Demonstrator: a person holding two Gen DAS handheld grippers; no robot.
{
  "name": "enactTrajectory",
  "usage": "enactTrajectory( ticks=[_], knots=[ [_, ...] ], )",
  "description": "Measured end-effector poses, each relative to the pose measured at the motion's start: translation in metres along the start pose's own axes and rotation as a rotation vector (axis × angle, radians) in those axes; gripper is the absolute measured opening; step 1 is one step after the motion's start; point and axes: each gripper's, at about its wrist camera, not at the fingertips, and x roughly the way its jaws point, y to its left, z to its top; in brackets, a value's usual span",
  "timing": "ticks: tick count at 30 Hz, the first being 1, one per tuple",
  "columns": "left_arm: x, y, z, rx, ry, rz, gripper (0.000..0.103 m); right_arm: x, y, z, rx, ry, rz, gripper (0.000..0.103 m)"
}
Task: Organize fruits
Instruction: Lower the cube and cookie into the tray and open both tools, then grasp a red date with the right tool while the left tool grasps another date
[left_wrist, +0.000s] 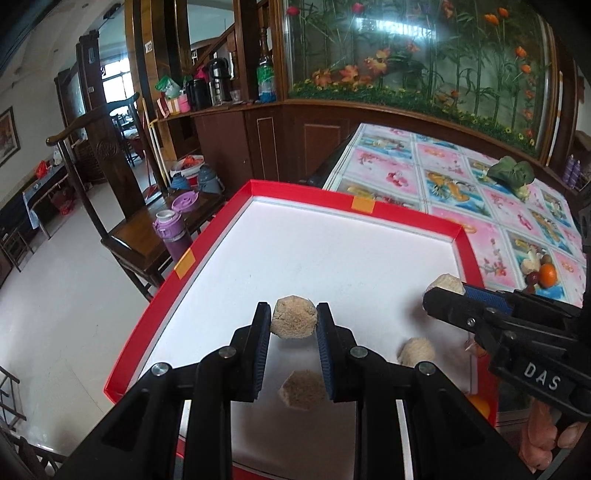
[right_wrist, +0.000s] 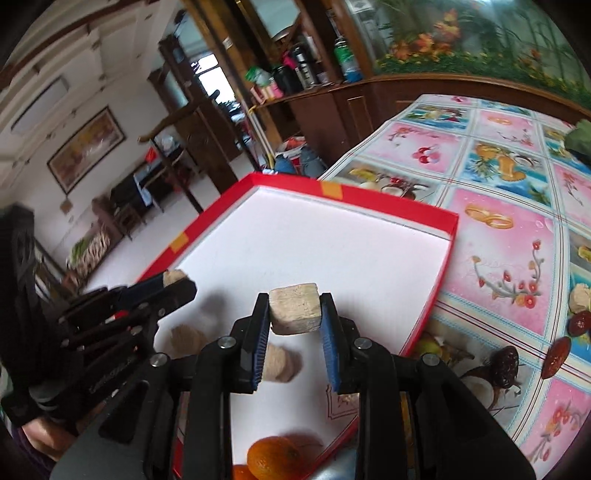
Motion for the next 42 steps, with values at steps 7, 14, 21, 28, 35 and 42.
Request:
enactTrajectory(
  ticks=[7,14,21,28,35,42],
  knots=[
    [0.011,-0.004,-0.007,0.003,0.05,0.024,0.034,0.011,-0.002,-0.006,-0.019,0.07,-0.021,0.03],
    [0.002,-0.012,-0.002,0.007,0.051,0.045,0.06,-0.033,-0.017,0.001,-0.013,-0.037,0.006,0.047],
    [-0.02,-0.058,0.005,0.098,0.001,-0.023,0.065,-0.09,-0.088,-0.009,0.055,-0.083,-0.088,0.047],
    [-0.033,-0.117,0.002,0.235,-0.025,-0.138,0.066,-0.102,-0.131,-0.029,0.076,0.029,-0.147,0.047],
    [-0.027,-0.145,0.0,0.305,-0.012,-0.159,0.066,-0.077,-0.126,-0.029,0.046,0.076,-0.232,0.031],
    [-0.025,-0.159,0.003,0.314,0.015,-0.182,0.066,-0.066,-0.129,-0.024,0.025,0.07,-0.314,0.025]
  ],
)
